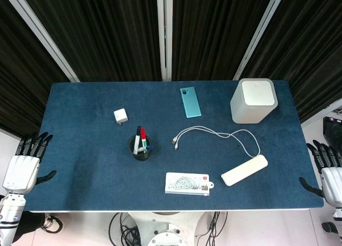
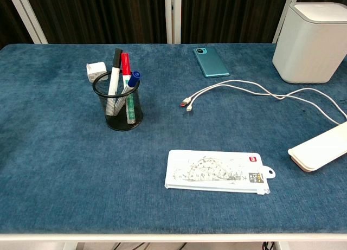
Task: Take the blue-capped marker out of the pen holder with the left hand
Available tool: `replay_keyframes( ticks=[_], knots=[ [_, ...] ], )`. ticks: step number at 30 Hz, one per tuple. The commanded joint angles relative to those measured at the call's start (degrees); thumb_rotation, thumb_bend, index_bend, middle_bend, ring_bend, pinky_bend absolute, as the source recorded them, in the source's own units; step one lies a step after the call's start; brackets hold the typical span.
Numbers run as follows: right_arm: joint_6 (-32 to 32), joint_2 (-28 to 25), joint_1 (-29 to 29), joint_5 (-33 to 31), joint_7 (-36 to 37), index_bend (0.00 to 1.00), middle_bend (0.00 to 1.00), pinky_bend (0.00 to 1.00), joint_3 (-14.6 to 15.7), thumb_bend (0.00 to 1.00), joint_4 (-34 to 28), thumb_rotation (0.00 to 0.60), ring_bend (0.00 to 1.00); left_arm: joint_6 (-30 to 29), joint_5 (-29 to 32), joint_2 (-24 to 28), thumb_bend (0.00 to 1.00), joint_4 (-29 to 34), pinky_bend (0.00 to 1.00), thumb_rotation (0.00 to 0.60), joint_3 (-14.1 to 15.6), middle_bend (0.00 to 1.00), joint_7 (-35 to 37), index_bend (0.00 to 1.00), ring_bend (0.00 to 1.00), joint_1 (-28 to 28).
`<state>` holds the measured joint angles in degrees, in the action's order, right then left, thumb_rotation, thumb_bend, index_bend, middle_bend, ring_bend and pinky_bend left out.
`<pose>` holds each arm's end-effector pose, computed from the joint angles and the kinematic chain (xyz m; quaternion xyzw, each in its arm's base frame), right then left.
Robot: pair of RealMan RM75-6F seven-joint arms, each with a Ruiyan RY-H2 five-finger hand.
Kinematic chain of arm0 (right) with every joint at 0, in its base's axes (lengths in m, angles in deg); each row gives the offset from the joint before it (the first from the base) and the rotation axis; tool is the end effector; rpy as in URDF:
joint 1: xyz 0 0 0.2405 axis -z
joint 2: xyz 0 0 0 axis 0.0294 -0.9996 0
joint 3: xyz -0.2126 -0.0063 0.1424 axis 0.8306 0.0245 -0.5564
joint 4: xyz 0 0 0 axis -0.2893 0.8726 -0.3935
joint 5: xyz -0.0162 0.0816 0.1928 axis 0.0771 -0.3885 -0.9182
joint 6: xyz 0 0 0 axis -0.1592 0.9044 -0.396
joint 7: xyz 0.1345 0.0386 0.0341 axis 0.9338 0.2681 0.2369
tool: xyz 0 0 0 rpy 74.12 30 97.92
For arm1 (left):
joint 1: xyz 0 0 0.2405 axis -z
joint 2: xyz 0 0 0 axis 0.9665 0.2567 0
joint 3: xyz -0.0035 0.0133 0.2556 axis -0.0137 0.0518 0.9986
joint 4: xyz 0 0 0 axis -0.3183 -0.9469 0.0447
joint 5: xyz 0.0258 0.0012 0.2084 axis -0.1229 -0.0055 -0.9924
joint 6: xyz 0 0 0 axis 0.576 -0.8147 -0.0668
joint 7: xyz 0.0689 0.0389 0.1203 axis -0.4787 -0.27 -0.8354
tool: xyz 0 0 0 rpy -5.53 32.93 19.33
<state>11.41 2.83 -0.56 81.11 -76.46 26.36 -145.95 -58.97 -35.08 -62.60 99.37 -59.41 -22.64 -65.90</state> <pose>-0.3241 -0.1638 0.1906 0.5969 -0.3835 0.3875 0.5887 -0.2896 0.2034 0.1515 -0.6408 -0.3083 -0.3921 0.5835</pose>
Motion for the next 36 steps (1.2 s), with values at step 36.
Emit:
replay_keyframes(
  ticks=[36],
  knots=[
    [-2.36, -0.70, -0.89, -2.26, 1.52, 0.00, 0.00, 0.00, -1.03, 0.16, -0.91, 0.600, 0.00, 24.91, -3.32, -0.52, 0.12, 16.77, 0.22, 0.600, -6.69, 0.15, -7.93, 0.15, 0.06, 22.09]
  ],
)
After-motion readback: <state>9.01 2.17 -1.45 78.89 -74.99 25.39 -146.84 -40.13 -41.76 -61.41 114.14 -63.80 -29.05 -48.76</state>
